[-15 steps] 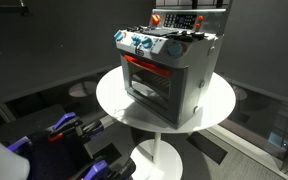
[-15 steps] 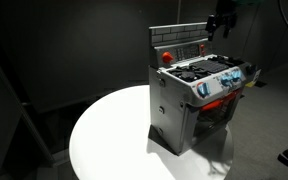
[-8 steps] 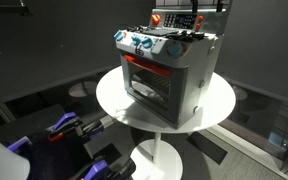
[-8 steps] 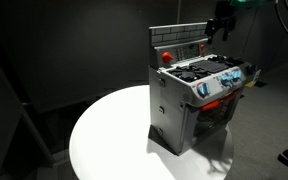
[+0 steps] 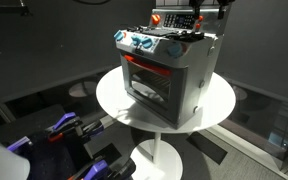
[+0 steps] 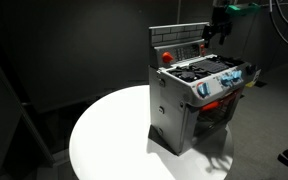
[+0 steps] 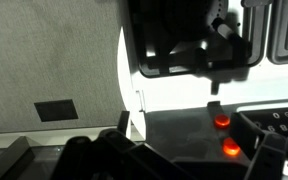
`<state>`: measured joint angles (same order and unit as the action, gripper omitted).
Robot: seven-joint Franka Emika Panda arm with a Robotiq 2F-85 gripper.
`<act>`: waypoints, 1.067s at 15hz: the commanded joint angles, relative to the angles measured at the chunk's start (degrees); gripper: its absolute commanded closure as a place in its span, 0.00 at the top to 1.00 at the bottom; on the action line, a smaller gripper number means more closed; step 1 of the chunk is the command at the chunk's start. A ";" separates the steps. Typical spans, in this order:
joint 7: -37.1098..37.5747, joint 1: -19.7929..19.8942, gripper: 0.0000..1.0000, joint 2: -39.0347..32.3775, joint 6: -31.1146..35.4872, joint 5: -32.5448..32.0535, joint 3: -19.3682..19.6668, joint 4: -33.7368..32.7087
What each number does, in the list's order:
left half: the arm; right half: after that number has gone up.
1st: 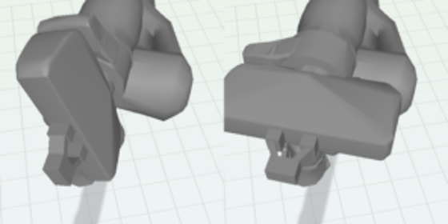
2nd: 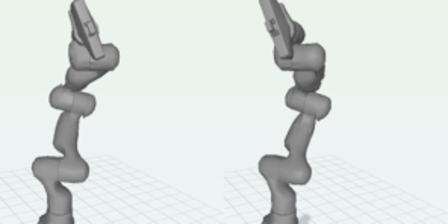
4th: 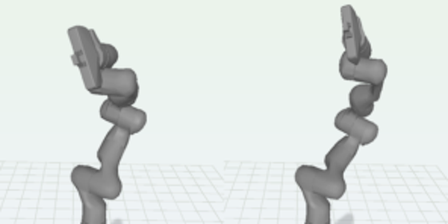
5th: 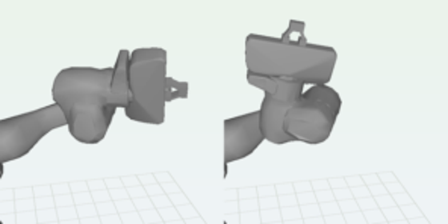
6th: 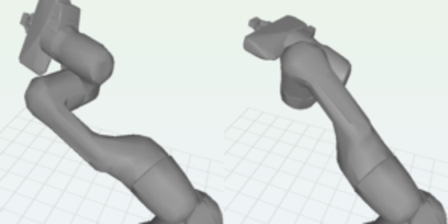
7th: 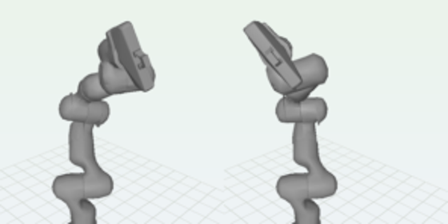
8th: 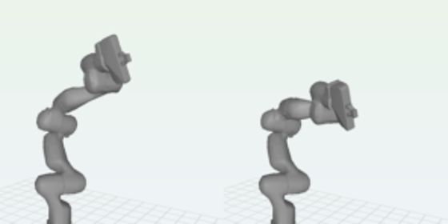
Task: Push the top right button on the toy stove
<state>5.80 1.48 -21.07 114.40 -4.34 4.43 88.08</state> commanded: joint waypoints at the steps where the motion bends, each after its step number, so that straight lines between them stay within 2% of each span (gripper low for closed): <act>1: 1.57 -0.10 1.00 -0.91 1.12 -0.83 0.10 -1.58; 13: 3.59 -0.47 1.00 -3.15 5.08 -2.45 0.71 -3.13; 16: 1.85 0.05 1.00 -1.80 2.36 -1.25 0.17 -2.32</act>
<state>7.25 1.37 -22.31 117.83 -5.24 4.45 87.54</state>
